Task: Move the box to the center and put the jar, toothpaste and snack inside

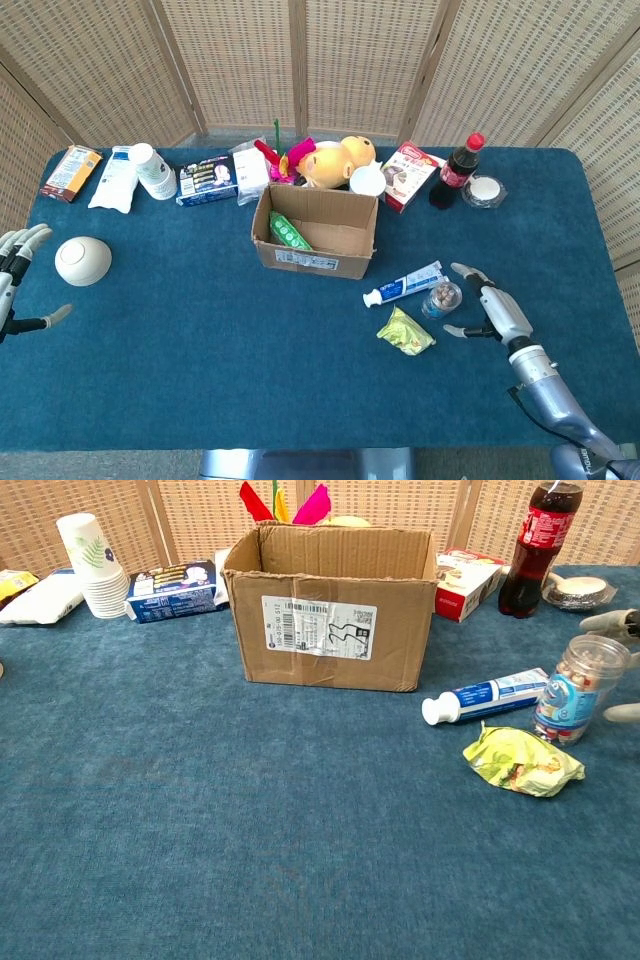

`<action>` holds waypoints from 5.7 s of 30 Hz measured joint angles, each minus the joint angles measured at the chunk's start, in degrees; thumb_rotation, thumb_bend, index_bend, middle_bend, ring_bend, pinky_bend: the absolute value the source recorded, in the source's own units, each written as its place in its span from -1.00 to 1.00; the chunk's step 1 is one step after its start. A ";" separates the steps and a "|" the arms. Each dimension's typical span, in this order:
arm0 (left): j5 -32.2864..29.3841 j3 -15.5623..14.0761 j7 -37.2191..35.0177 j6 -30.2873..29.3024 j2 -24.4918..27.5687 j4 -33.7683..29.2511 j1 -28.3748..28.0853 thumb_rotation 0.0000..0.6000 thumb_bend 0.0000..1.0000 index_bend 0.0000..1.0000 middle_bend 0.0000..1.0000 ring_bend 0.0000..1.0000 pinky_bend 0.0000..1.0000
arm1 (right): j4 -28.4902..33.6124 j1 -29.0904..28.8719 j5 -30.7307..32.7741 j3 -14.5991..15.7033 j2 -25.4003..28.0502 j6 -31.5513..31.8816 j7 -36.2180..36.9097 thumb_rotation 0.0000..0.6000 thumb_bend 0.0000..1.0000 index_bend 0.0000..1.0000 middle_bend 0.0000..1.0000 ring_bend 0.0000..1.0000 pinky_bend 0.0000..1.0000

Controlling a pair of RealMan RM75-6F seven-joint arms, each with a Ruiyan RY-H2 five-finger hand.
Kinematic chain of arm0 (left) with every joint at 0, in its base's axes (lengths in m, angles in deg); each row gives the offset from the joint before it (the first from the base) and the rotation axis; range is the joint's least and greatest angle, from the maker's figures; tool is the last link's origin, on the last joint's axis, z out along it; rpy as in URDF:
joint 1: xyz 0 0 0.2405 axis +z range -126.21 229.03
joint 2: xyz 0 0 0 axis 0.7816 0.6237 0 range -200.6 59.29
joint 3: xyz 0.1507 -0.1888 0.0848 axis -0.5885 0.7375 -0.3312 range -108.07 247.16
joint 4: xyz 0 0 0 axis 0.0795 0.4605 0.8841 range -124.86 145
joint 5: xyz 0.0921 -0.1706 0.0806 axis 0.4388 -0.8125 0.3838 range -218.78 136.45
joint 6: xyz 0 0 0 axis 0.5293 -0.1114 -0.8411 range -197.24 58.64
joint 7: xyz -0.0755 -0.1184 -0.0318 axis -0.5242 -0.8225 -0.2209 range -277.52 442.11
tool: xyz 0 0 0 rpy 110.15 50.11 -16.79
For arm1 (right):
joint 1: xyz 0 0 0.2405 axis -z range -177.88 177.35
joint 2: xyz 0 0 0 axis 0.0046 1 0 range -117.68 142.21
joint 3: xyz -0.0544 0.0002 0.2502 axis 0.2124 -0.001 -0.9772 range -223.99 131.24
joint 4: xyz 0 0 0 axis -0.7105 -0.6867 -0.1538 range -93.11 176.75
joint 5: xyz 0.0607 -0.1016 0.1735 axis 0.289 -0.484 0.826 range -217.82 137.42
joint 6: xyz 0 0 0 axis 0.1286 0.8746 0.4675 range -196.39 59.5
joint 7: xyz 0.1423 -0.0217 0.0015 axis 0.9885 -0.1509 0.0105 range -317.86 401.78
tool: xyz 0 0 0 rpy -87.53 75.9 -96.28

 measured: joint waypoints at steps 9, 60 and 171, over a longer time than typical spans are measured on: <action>0.17 0.80 -0.70 0.36 0.04 0.70 0.81 1.00 -0.51 -1.00 -1.00 -1.00 -0.91 | -2.61 0.50 2.34 -1.17 -5.31 4.10 -4.22 1.00 -0.93 -0.21 0.03 -0.02 -0.32; 2.65 1.80 -1.22 4.21 -0.24 1.40 1.09 1.00 -0.52 -1.00 -1.00 -1.00 -0.90 | 23.61 -29.29 36.18 -22.71 -3.45 14.05 -55.12 1.00 -0.53 0.19 0.28 0.14 -0.23; 2.96 2.33 -2.90 3.78 0.01 2.18 1.89 1.00 -0.51 -1.00 -1.00 -1.00 -0.90 | -7.95 -13.78 5.99 -1.73 -15.64 -3.95 -37.11 1.00 -0.58 -0.53 -0.43 -0.66 -0.50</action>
